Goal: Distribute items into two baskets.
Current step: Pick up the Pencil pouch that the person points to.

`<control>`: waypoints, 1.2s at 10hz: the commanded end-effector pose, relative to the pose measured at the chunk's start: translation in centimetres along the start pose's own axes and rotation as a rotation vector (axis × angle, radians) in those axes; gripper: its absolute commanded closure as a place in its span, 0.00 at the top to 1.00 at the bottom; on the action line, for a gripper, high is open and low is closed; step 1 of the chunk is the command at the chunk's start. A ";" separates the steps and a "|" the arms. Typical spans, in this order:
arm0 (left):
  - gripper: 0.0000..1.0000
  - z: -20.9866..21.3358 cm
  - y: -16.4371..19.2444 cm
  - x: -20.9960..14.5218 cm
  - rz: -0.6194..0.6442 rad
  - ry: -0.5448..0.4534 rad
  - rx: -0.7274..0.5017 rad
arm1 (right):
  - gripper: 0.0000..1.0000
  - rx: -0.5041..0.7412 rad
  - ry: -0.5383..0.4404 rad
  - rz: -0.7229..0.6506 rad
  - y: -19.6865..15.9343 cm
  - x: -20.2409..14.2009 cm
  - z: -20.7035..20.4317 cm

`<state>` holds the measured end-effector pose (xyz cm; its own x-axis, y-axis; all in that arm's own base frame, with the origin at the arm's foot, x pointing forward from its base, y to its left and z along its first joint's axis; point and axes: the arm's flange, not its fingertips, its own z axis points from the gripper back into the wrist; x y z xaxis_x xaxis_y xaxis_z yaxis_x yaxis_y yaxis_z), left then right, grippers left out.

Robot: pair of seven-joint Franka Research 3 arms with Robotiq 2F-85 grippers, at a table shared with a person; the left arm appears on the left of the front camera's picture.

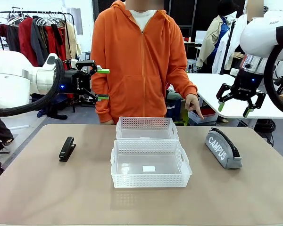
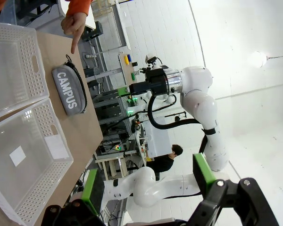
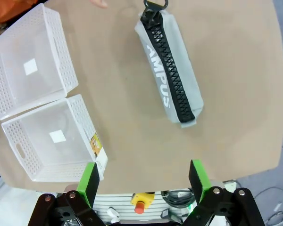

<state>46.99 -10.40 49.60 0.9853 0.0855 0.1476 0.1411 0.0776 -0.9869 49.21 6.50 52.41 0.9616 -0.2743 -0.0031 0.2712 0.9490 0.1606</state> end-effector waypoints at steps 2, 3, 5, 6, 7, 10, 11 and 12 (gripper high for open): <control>1.00 0.1 -0.2 0.0 -0.002 -0.001 -0.004 | 1.00 -0.050 -0.011 0.041 0.7 0.1 -1.3; 1.00 0.1 -0.2 0.0 -0.002 -0.001 -0.004 | 1.00 -0.096 -0.045 0.087 1.2 0.7 -2.3; 1.00 0.1 -0.2 0.0 -0.002 -0.001 -0.004 | 1.00 -0.128 -0.029 0.142 2.4 1.7 -5.0; 1.00 0.1 -0.2 0.0 -0.002 -0.001 -0.004 | 1.00 -0.143 -0.051 0.174 2.5 2.6 -7.2; 1.00 0.1 -0.2 0.0 -0.002 -0.001 -0.004 | 1.00 -0.163 -0.057 0.201 2.3 3.4 -9.2; 1.00 0.1 -0.2 0.0 -0.002 -0.001 -0.004 | 1.00 -0.124 -0.070 0.218 0.4 4.7 -12.7; 1.00 0.1 -0.2 0.0 -0.002 -0.001 -0.004 | 1.00 -0.104 -0.059 0.233 -0.5 5.1 -13.3; 1.00 0.1 -0.2 0.0 -0.002 -0.001 -0.004 | 1.00 -0.091 -0.051 0.240 -1.1 5.0 -13.8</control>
<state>46.99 -10.40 49.59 0.9854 0.0857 0.1474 0.1409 0.0776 -0.9870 54.85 6.77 38.72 0.9959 -0.0665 0.0609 0.0650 0.9975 0.0259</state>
